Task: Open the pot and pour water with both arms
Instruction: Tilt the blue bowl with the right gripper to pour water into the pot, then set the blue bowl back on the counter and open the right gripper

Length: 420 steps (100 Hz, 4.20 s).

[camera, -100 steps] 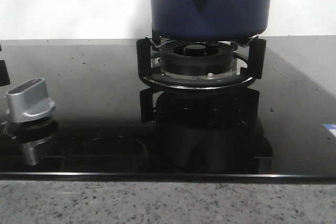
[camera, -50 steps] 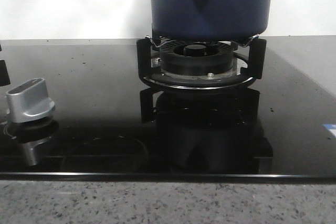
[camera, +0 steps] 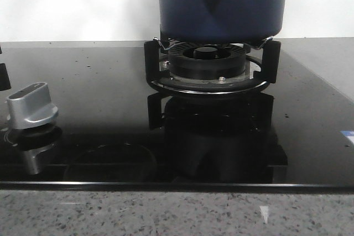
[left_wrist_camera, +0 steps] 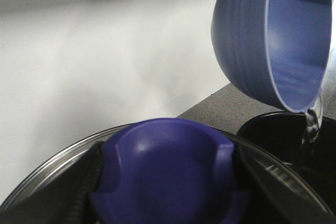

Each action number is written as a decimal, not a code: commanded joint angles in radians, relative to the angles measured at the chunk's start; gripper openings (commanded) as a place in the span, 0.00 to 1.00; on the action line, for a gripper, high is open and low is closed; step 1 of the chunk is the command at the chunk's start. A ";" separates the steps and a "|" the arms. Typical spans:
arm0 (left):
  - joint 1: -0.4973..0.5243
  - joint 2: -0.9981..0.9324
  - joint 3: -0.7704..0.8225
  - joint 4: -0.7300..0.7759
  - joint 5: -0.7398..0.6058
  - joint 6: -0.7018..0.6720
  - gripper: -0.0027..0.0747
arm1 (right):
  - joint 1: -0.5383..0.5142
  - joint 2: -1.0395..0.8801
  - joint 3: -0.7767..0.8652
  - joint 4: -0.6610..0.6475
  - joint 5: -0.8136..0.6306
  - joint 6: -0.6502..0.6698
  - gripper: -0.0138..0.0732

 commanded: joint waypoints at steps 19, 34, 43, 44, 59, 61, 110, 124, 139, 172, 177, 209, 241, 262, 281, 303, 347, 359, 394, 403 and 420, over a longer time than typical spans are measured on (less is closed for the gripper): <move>0.002 -0.055 -0.040 -0.090 0.009 -0.008 0.45 | 0.002 -0.050 -0.032 -0.106 -0.094 0.002 0.09; 0.002 -0.055 -0.040 -0.090 0.009 -0.008 0.45 | 0.002 -0.050 -0.032 -0.129 -0.119 0.002 0.09; 0.002 -0.055 -0.040 -0.090 0.009 -0.008 0.45 | 0.002 -0.050 -0.032 -0.160 -0.137 0.002 0.09; 0.002 -0.055 -0.040 -0.090 0.009 -0.008 0.45 | 0.002 -0.050 -0.032 -0.165 -0.138 0.002 0.09; 0.002 -0.055 -0.040 -0.090 0.009 -0.008 0.45 | 0.002 -0.050 -0.032 -0.217 -0.178 0.002 0.09; 0.002 -0.055 -0.040 -0.090 0.009 -0.008 0.45 | 0.002 -0.050 -0.032 -0.224 -0.183 0.002 0.09; 0.002 -0.055 -0.040 -0.090 0.009 -0.008 0.45 | 0.002 -0.050 -0.032 -0.451 -0.317 0.002 0.09; 0.002 -0.055 -0.040 -0.090 0.009 -0.008 0.45 | 0.002 -0.050 -0.032 -0.518 -0.366 0.002 0.09; 0.002 -0.055 -0.040 -0.090 0.009 -0.008 0.45 | 0.002 -0.050 -0.032 -0.604 -0.426 0.002 0.09; 0.002 -0.055 -0.040 -0.090 0.009 -0.008 0.45 | 0.002 -0.058 -0.032 -0.672 -0.456 0.002 0.09; 0.002 -0.055 -0.040 -0.090 0.009 -0.008 0.45 | 0.002 -0.063 -0.032 -0.677 -0.461 0.002 0.09; 0.002 -0.055 -0.040 -0.090 0.011 -0.008 0.45 | 0.003 -0.078 -0.032 -0.480 -0.335 0.060 0.08; 0.002 -0.055 -0.040 -0.090 0.013 -0.008 0.45 | 0.010 -0.082 -0.027 -0.031 -0.028 0.060 0.08; 0.000 -0.055 -0.040 -0.090 0.028 -0.008 0.45 | 0.010 -0.080 -0.027 0.169 0.107 0.060 0.08; -0.014 -0.055 -0.040 -0.092 0.038 -0.008 0.45 | -0.002 -0.080 -0.056 0.247 0.246 0.060 0.08; -0.071 -0.055 -0.040 -0.096 0.035 -0.008 0.45 | -0.174 -0.114 -0.129 0.430 0.396 0.066 0.08; -0.219 -0.035 -0.040 -0.200 0.001 0.072 0.45 | -0.671 -0.148 -0.067 0.731 0.562 0.066 0.08; -0.262 -0.021 -0.040 -0.226 -0.012 0.083 0.45 | -0.710 -0.145 -0.021 0.727 0.598 0.066 0.08; -0.357 0.023 -0.040 -0.278 -0.022 0.158 0.45 | -0.729 -0.147 0.245 0.676 0.670 0.066 0.08; -0.369 0.027 -0.040 -0.284 -0.030 0.160 0.45 | -0.729 -0.145 0.272 0.667 0.668 0.066 0.08; -0.387 0.029 -0.040 -0.309 -0.060 0.162 0.45 | -0.729 -0.145 0.293 0.663 0.673 0.066 0.08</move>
